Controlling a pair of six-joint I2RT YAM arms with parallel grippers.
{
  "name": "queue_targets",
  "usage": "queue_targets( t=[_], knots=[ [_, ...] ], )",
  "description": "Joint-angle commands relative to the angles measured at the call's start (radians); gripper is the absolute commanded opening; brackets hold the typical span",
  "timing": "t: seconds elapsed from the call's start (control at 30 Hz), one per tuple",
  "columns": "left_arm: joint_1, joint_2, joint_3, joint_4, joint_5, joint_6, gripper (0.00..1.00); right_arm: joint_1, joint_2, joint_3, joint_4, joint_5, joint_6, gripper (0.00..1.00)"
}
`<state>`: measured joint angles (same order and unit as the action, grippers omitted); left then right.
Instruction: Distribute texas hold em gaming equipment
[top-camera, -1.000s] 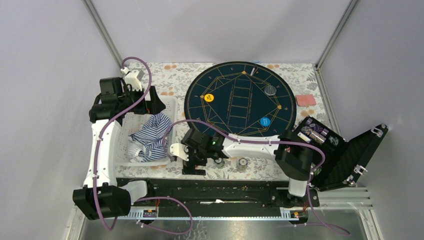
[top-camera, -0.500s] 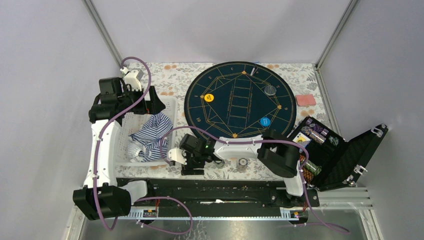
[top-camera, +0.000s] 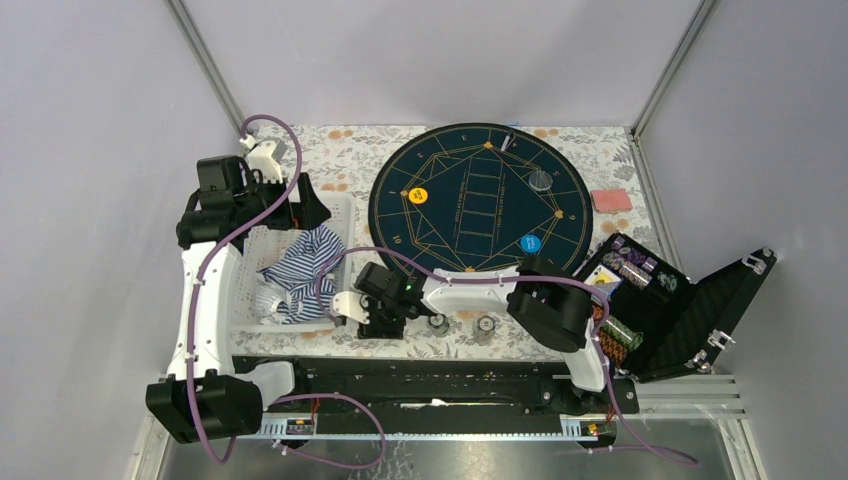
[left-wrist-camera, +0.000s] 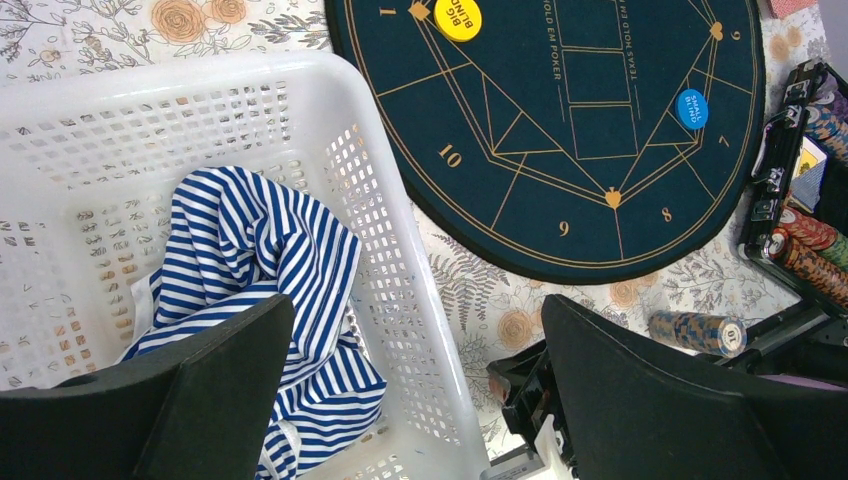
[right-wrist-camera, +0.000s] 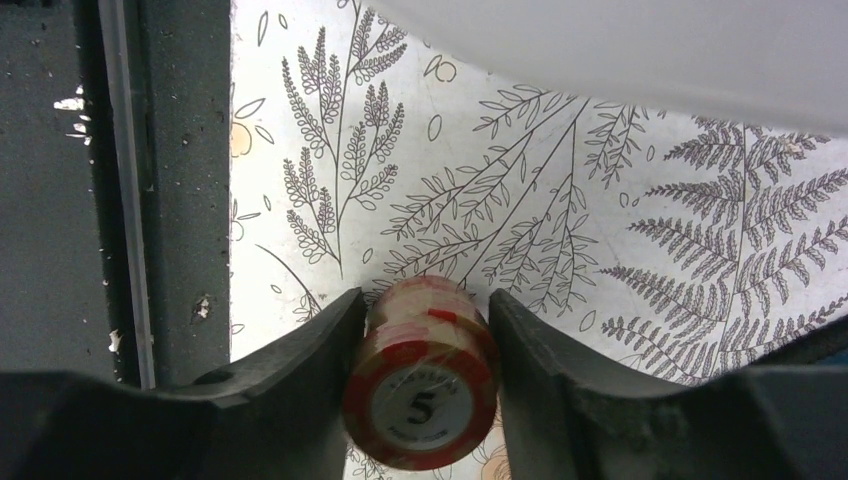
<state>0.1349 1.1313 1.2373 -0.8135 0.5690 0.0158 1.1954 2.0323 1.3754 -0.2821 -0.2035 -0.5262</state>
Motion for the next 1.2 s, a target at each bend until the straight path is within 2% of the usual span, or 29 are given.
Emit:
queue_targets(
  t=[0.0, 0.2, 0.6, 1.03, 1.17],
  knots=[
    [0.008, -0.02, 0.003, 0.035, 0.027, -0.006, 0.99, -0.012, 0.027, 0.038, -0.052, -0.003, -0.014, 0.5],
    [0.009, -0.02, -0.001, 0.036, 0.025, -0.004, 0.99, -0.017, -0.008, 0.069, -0.075, 0.01, -0.011, 0.41],
    [0.009, -0.019, -0.001, 0.036, 0.025, -0.004, 0.99, -0.103, -0.04, 0.189, -0.12, -0.018, 0.015, 0.37],
    [0.009, 0.007, 0.013, 0.035, 0.038, 0.011, 0.99, -0.437, -0.059, 0.286, -0.159, -0.083, 0.117, 0.37],
    [0.009, 0.019, 0.014, 0.034, 0.051, 0.013, 0.99, -0.555, -0.004, 0.358, -0.188, -0.062, 0.127, 0.36]
  ],
)
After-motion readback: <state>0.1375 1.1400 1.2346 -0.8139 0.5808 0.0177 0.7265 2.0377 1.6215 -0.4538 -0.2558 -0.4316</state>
